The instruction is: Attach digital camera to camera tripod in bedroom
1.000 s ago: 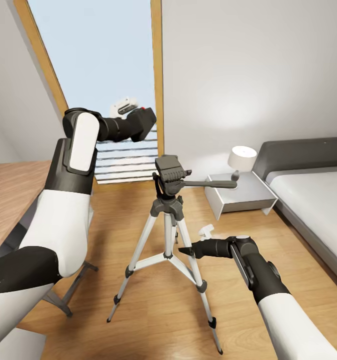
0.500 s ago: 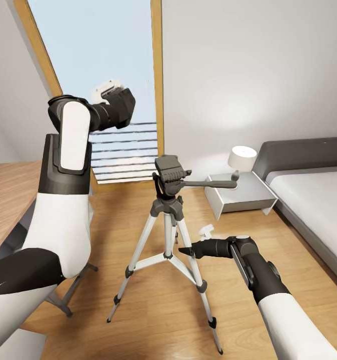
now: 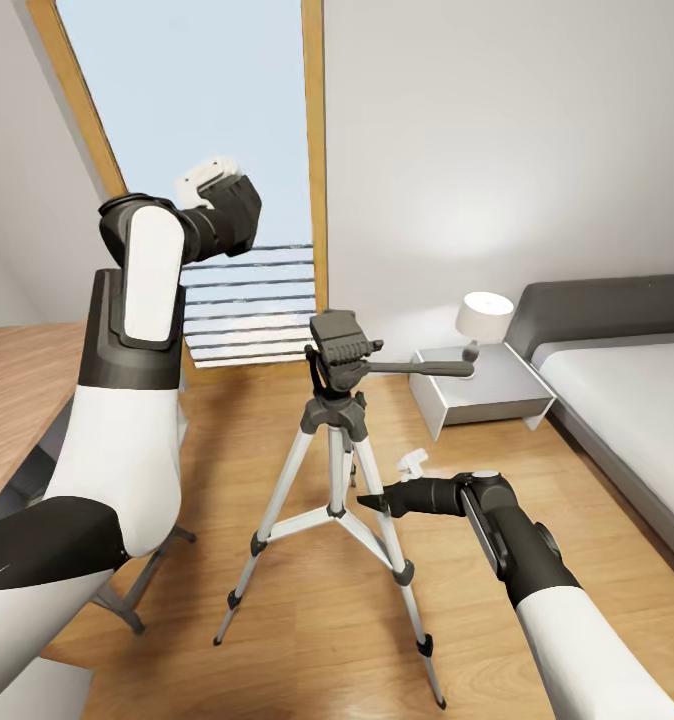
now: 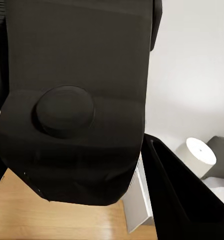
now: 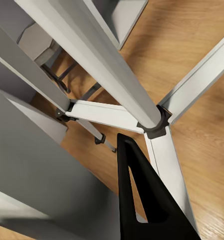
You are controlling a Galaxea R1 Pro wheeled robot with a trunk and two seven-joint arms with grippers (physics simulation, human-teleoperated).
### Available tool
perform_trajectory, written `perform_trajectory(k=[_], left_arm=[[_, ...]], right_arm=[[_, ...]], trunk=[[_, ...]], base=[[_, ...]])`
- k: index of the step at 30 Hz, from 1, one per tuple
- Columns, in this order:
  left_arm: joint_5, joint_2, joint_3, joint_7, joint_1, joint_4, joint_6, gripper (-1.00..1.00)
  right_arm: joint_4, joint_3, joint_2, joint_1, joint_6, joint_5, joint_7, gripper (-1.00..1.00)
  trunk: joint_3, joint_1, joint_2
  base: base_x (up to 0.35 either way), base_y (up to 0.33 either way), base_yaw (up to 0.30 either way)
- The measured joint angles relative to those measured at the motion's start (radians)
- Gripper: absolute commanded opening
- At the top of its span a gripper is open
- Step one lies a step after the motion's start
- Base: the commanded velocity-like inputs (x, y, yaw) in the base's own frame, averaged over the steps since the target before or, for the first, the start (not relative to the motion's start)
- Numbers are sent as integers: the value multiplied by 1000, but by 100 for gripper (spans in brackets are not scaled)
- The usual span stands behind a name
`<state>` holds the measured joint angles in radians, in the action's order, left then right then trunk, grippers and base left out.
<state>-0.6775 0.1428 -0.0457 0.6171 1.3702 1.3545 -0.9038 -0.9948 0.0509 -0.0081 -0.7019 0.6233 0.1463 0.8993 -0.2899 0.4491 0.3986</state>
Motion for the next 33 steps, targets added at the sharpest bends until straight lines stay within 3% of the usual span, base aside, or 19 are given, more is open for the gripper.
perform_trajectory(k=[8, 12, 17, 24, 29, 33], left_arm=[[23, -5, -3, 10, 0, -6, -7, -100], [50, -19, -11, 10, 0, -4, -15, -100], [94, -51, -76, 6, 0, -5, -59, -100], [105, -66, -114, -3, 0, -4, -82, -100], [86, -72, -123, -75, 0, 11, -87, -100], [63, -90, -125, -236, 0, 26, -103, -100]], right_arm=[[0, 1, 0, 0, 0, 0, 0, -100], [0, 1, 0, 0, 1, -1, -1, -100], [0, 1, 0, 0, 1, 0, 0, -100], [0, 1, 1, 0, 1, -1, -2, -100], [0, 1, 0, 0, 0, -1, -2, -100], [0, 1, 0, 0, 1, -2, -2, -100]], trunk=[[0, 0, 0], [0, 0, 0], [0, 0, 0], [0, 0, 0], [0, 0, 0], [0, 0, 0]], base=[[0, 0, 0], [0, 0, 0], [0, 0, 0], [0, 0, 0], [0, 0, 0], [0, 0, 0]])
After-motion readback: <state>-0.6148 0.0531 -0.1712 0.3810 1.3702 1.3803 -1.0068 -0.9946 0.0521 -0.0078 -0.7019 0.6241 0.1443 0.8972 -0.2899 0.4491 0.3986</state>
